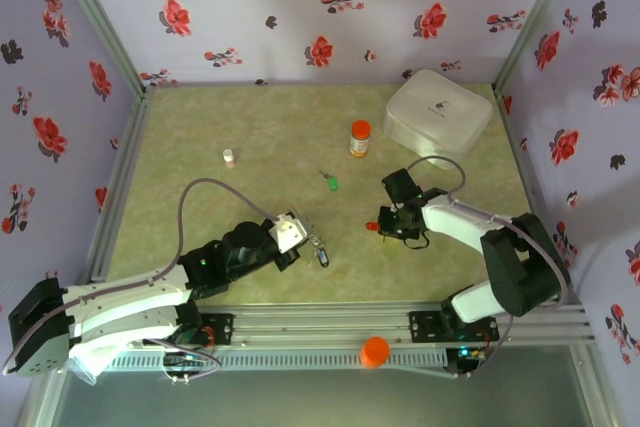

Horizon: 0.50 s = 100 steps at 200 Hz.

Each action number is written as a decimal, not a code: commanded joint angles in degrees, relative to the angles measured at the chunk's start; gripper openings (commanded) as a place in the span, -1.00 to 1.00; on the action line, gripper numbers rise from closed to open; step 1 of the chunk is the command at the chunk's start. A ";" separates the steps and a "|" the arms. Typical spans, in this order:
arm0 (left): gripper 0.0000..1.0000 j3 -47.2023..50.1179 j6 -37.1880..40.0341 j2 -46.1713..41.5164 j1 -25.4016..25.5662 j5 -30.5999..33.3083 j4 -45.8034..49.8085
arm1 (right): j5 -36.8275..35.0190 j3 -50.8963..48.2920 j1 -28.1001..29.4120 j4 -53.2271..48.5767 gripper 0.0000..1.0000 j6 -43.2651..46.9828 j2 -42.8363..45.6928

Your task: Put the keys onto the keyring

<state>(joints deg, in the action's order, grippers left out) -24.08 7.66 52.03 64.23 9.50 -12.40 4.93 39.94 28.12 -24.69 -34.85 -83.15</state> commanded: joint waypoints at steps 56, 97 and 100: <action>-1.00 -0.89 0.43 -0.43 -0.24 0.96 -2.05 | -1.40 1.79 0.38 0.01 -0.76 0.75 -0.27; -1.00 -0.71 0.47 -0.38 -0.29 0.94 -2.19 | -1.67 2.33 0.36 -0.14 -0.81 0.76 -0.77; -1.00 -0.71 0.43 -0.37 -0.29 0.96 -2.19 | -1.67 2.33 0.36 -0.10 -0.81 0.81 -0.85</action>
<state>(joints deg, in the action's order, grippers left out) -24.08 7.64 52.03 64.23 9.50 -12.40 4.69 40.91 28.12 -24.60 -34.83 -83.26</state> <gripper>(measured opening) 0.038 0.103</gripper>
